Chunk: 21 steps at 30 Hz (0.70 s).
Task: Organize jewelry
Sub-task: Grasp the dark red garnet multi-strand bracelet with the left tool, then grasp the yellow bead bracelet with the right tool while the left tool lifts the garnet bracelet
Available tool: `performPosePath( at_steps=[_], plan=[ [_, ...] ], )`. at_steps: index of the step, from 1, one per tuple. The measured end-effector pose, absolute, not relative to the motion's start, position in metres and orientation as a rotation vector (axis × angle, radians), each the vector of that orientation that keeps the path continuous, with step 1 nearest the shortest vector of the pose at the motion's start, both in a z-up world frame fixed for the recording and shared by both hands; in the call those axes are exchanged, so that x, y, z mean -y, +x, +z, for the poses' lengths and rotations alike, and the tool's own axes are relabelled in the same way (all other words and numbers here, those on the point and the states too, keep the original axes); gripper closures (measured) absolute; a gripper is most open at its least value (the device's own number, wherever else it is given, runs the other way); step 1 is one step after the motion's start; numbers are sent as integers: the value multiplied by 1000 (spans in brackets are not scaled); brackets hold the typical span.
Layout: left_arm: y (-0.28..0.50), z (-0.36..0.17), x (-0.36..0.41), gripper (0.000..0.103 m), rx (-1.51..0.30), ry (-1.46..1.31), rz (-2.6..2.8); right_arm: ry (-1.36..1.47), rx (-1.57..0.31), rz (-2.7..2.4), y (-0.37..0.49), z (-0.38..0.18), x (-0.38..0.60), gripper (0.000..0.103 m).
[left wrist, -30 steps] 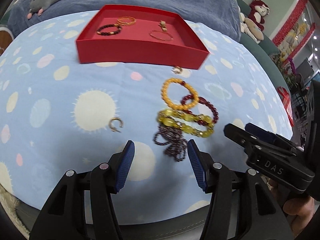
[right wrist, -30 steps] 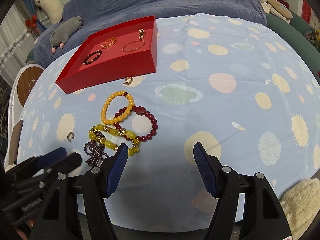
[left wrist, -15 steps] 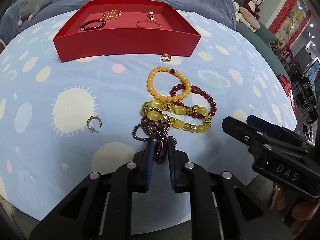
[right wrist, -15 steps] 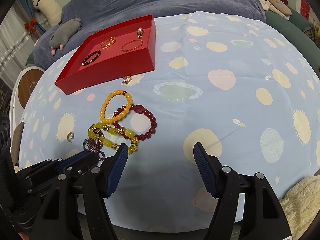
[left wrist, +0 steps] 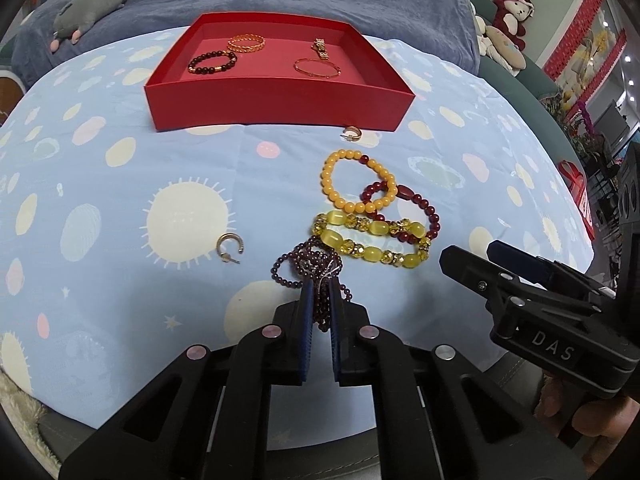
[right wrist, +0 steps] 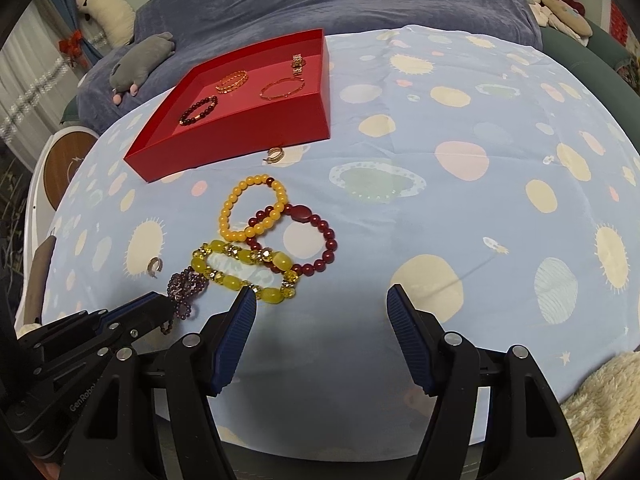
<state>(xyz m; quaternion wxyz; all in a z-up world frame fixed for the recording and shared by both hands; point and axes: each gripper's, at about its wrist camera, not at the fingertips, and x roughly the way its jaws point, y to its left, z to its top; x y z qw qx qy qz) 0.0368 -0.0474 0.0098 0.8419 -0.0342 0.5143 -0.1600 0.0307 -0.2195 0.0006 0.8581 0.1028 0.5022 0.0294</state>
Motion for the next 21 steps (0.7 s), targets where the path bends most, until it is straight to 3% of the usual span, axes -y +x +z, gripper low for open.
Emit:
performPosePath(
  at_steps=[8,21],
  plan=[
    [31,7,28,96,-1093,-100,-309,205,-1062,95,34,-2,208,40],
    [27,-3,8,96,-1117,-137,-275,175,-1093,132,57,-16,191,61]
  ],
)
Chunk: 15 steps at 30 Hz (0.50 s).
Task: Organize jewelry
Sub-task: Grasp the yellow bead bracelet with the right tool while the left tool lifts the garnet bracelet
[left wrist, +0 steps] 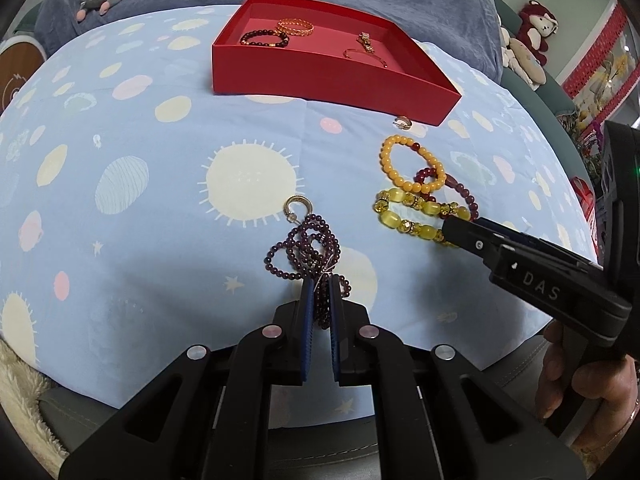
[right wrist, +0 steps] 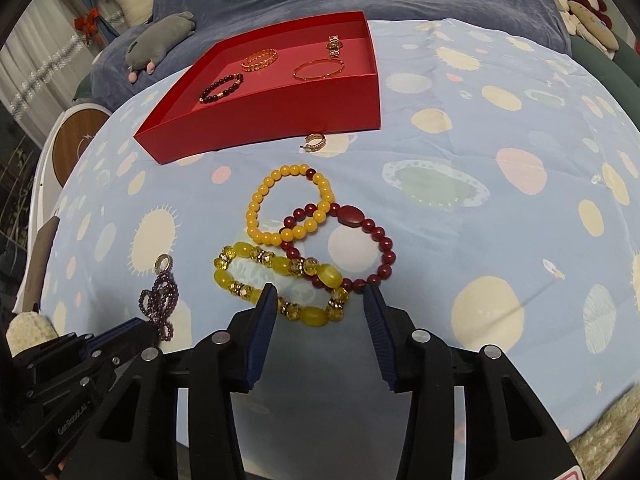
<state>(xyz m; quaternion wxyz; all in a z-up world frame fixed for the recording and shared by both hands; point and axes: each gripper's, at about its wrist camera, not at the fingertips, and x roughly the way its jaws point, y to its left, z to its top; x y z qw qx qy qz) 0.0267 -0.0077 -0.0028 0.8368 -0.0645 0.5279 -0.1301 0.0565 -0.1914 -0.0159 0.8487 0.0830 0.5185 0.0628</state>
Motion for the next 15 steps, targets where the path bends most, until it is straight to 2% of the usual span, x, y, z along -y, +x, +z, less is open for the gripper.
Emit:
performPosePath(
  at_steps=[2,7,15],
  plan=[
    [27,-3,7,96,-1118,-141,-277,173,-1092,130,59,-17,192,64],
    [27,-6,3,96,-1120,-169,-284,168,-1104,127,59,-18,193,92],
    [27,-1,0,96,-1119,-199,-283,186,-1085,150,46,-6,194,94]
  ],
)
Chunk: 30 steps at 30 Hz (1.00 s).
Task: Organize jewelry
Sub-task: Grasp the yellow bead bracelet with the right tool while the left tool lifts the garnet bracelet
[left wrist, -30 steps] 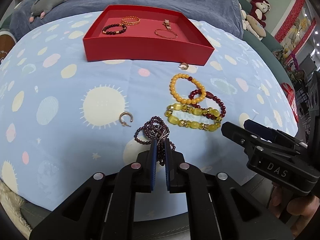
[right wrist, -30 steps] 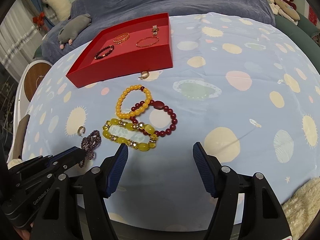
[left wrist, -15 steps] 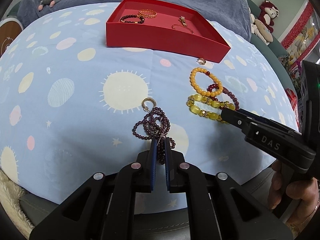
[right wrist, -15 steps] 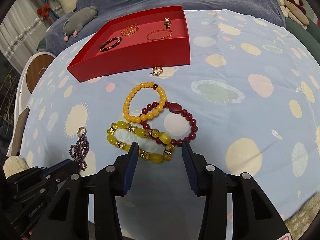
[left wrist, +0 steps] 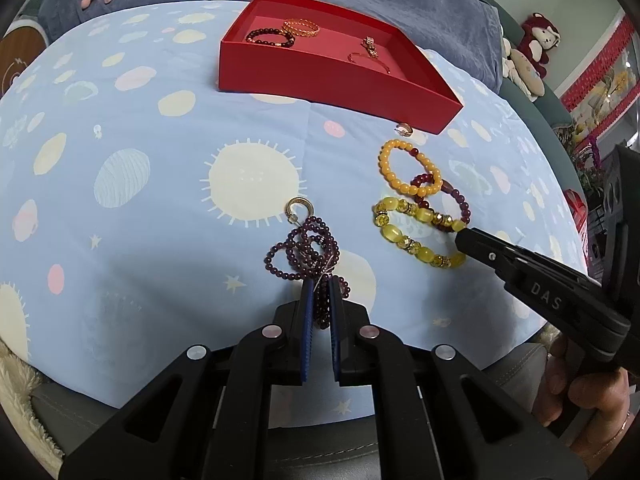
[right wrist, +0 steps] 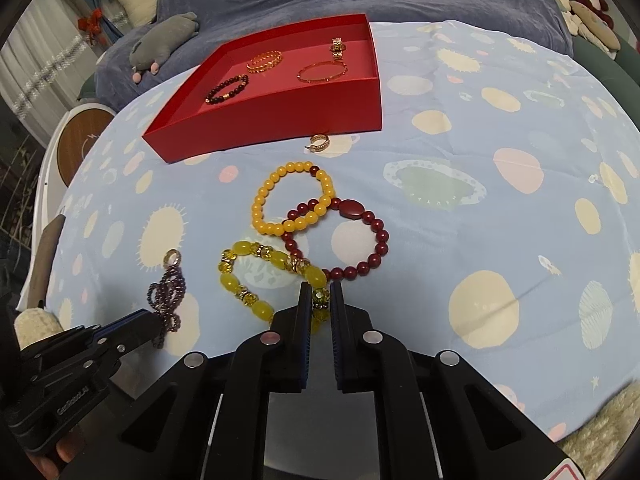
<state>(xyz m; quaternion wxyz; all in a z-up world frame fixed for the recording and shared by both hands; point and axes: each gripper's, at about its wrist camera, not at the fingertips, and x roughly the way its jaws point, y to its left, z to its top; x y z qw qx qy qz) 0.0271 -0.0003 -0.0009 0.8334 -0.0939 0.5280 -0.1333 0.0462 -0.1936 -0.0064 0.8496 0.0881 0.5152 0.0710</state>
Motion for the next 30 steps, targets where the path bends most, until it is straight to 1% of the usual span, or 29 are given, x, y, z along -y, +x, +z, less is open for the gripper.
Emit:
performPosePath(
  at_steps=[7,16,18,24,30],
  plan=[
    [23,10,-2,96,-1096,-210,-284,213,-1049,163,33,11,195,94],
    [19,37,-2,96,-1054,-232,-312,244,-990,178,23,38,200,94],
    [19,43,-1,103,-1045,-241,-325,250,-976,180,23,44,202,94],
    [25,63,0,103,-1009,-251,-357,263,-939,183,28,60,206,94],
    [26,58,-4,103,-1024,-255,-340,275,-938,172,29,58,211,94]
  ],
)
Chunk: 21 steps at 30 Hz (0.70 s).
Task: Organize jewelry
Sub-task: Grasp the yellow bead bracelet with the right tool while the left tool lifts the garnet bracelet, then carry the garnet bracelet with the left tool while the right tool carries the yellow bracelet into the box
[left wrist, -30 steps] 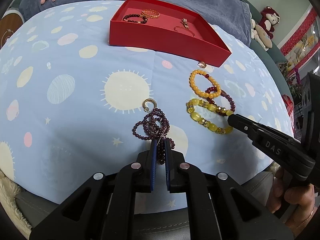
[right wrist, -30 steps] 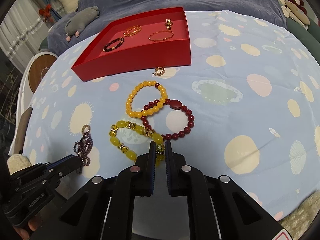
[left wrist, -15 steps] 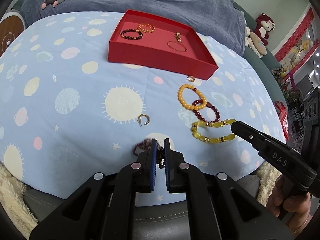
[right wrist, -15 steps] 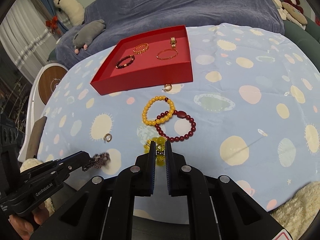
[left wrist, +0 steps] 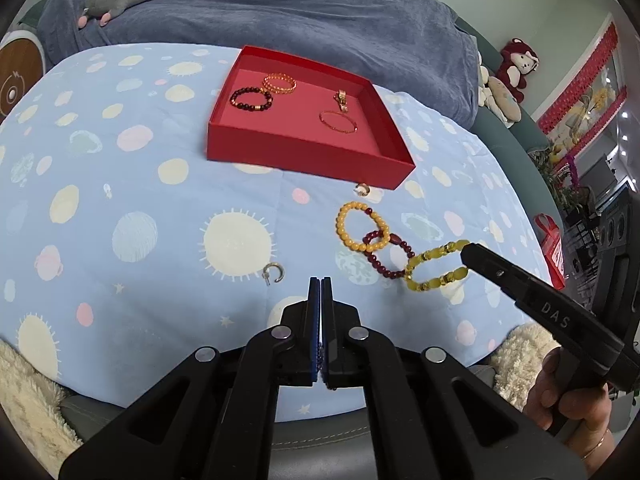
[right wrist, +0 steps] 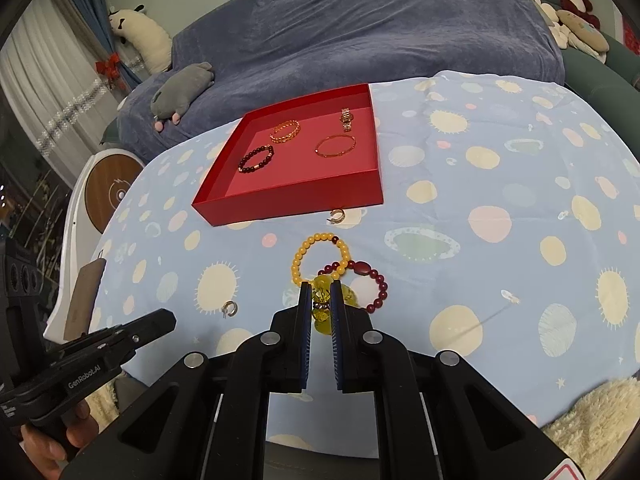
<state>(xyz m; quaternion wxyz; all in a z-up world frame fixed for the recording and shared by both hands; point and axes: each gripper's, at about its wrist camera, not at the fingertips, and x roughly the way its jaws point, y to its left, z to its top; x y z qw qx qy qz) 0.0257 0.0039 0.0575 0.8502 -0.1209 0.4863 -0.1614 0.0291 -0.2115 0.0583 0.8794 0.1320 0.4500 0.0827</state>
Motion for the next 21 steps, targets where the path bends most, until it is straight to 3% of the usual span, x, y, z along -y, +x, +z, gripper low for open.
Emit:
performPosePath(
  at_steps=[3,5,9,15,17,21],
  plan=[
    [18,46,-1,94,-1057,-245,-342,284,-949,166,27,54,214,94],
    [12,35,5,68,-1097,-232,-338,286,-958,163,25,50,215,94],
    [1,19,19,55,-1147,-209,-351,285,-969,162,20,46,215,94],
    [-6,0,35,57,-1193,-145,-370,290,-974,160,18,45,216,94],
    [-5,-5,36,81,-1208,-135,-374,290,-976,161,18,45,216,94],
    [-3,-6,32,93,-1208,-142,-369,290,-979,168,18,44,212,94]
  ],
)
